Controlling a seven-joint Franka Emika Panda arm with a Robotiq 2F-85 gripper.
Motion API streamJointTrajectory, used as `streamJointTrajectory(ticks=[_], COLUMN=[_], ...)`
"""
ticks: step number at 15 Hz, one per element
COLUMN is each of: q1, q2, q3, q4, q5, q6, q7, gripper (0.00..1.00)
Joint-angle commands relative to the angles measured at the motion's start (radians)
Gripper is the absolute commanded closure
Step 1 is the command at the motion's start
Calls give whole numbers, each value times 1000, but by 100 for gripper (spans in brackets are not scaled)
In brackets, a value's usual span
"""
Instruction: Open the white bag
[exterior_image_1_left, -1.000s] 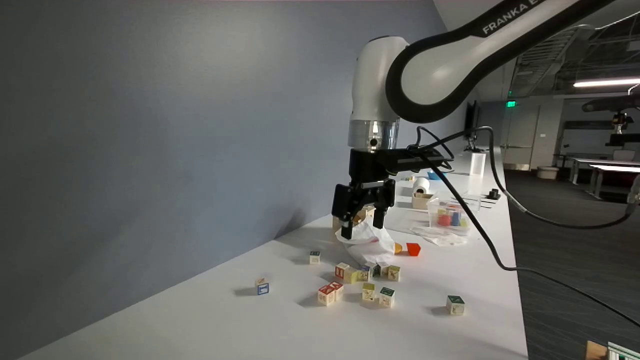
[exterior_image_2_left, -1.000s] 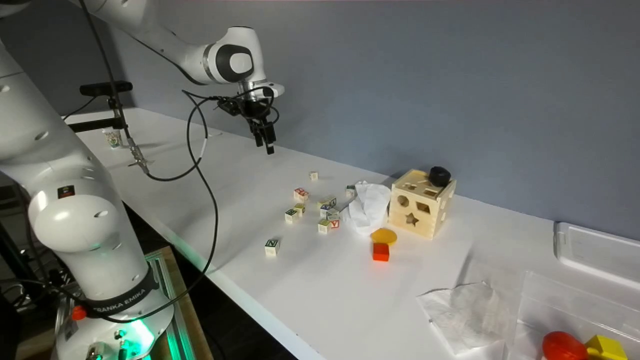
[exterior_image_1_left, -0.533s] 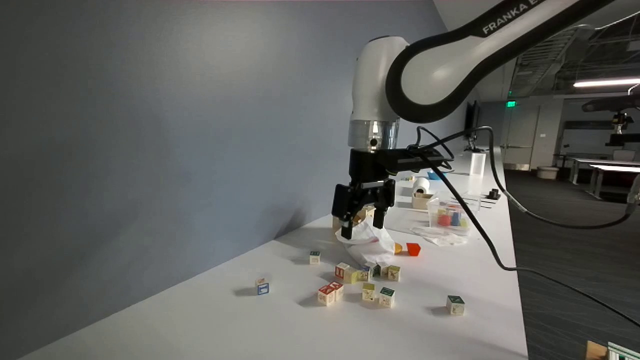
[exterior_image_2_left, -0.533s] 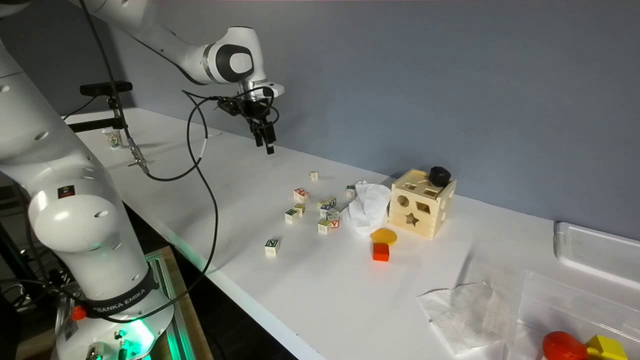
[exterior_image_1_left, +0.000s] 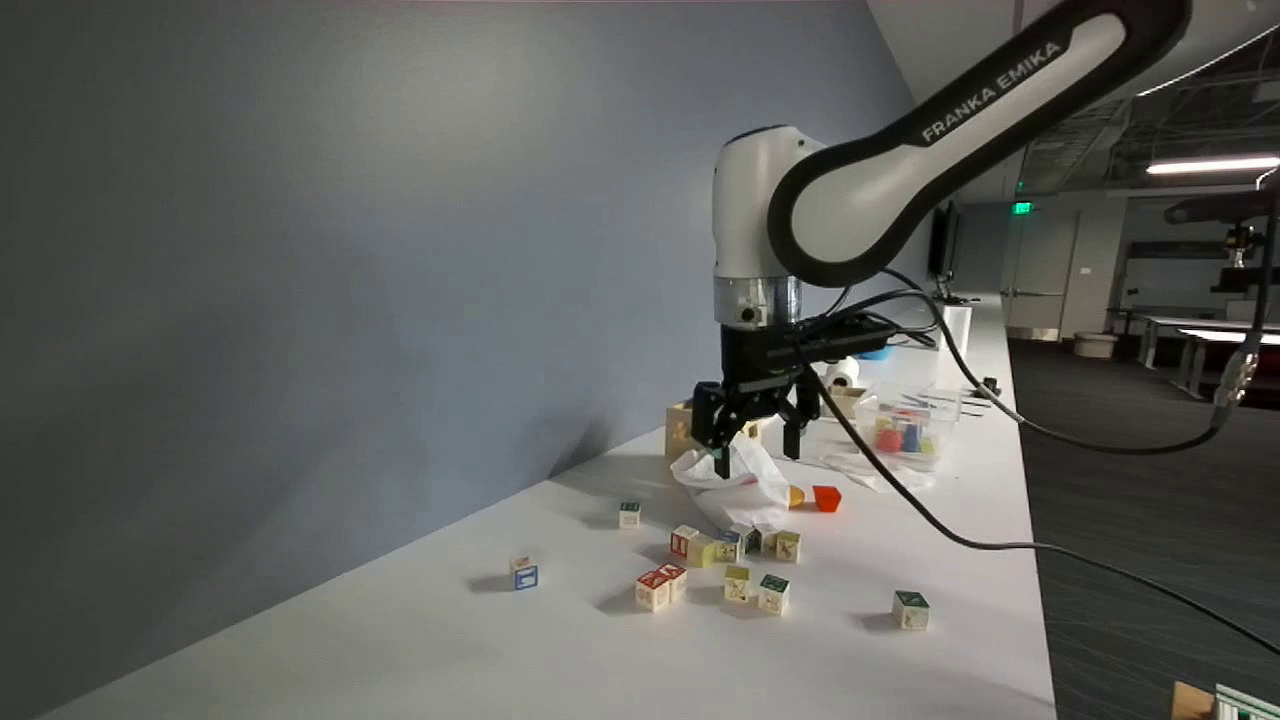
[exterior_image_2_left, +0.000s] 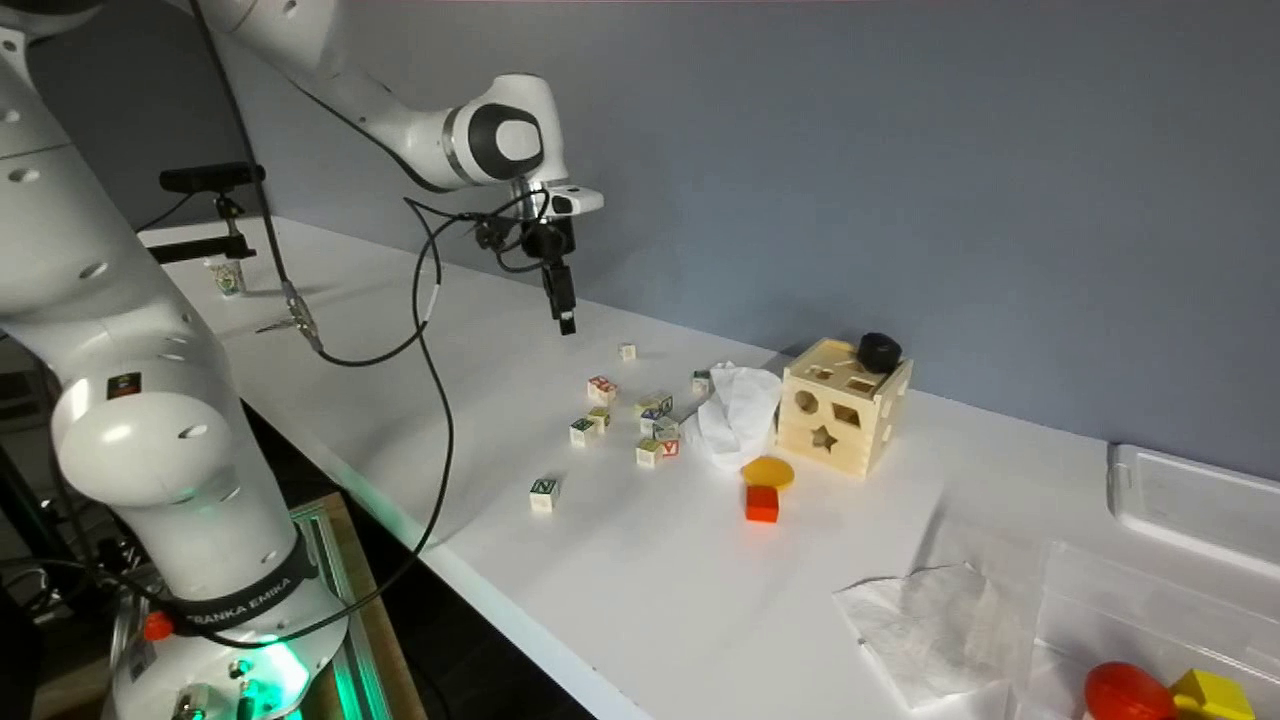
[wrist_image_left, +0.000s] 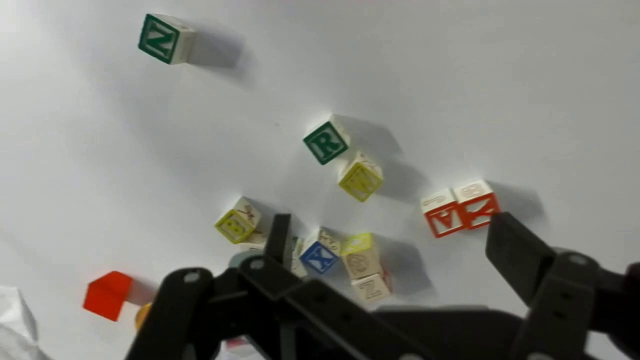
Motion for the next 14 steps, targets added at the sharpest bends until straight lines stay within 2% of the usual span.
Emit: streamJointTrajectory(ticks=[1, 10, 14], q1=[-30, -87, -102], q2=[43, 121, 168], q3=[-46, -179, -239], q4=[31, 121, 138], q5=[-100, -254, -303], q6=[-31, -116, -69], q7=[168, 534, 671], gripper=[0, 0, 0])
